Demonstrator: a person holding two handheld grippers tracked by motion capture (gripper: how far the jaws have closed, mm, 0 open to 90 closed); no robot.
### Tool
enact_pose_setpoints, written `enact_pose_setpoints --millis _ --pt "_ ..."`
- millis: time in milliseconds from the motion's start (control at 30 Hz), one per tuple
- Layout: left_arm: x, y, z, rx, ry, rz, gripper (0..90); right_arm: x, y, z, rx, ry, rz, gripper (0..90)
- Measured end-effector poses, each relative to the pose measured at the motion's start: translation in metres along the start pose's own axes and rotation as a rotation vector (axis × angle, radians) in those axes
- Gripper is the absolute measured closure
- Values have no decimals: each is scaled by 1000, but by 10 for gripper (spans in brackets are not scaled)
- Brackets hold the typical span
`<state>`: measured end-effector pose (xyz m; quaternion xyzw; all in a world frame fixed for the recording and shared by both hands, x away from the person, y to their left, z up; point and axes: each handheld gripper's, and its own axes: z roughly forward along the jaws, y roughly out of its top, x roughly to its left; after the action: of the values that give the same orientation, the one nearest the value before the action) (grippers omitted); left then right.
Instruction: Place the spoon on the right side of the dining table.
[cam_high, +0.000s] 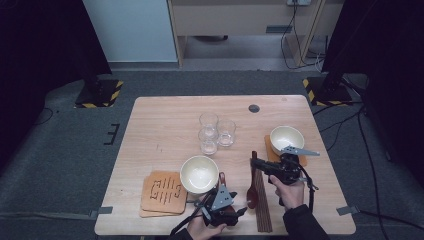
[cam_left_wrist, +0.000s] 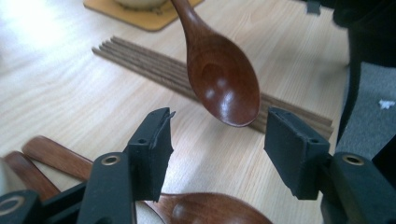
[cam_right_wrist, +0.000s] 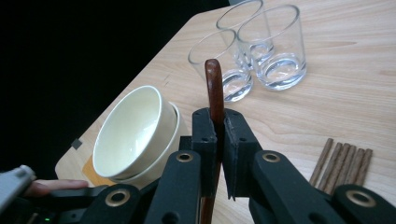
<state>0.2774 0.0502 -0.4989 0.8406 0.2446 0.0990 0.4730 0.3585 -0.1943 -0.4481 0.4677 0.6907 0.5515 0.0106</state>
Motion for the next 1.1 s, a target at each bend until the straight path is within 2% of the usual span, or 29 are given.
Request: enact_pose_setpoints --millis 567,1100 --pt "12 16 -36 -116 12 -44 457 -5 11 -12 -68 -43 -5 847" --pt "34 20 -67 -187 84 -91 460 -1 18 -14 -90 -65 -33 847"
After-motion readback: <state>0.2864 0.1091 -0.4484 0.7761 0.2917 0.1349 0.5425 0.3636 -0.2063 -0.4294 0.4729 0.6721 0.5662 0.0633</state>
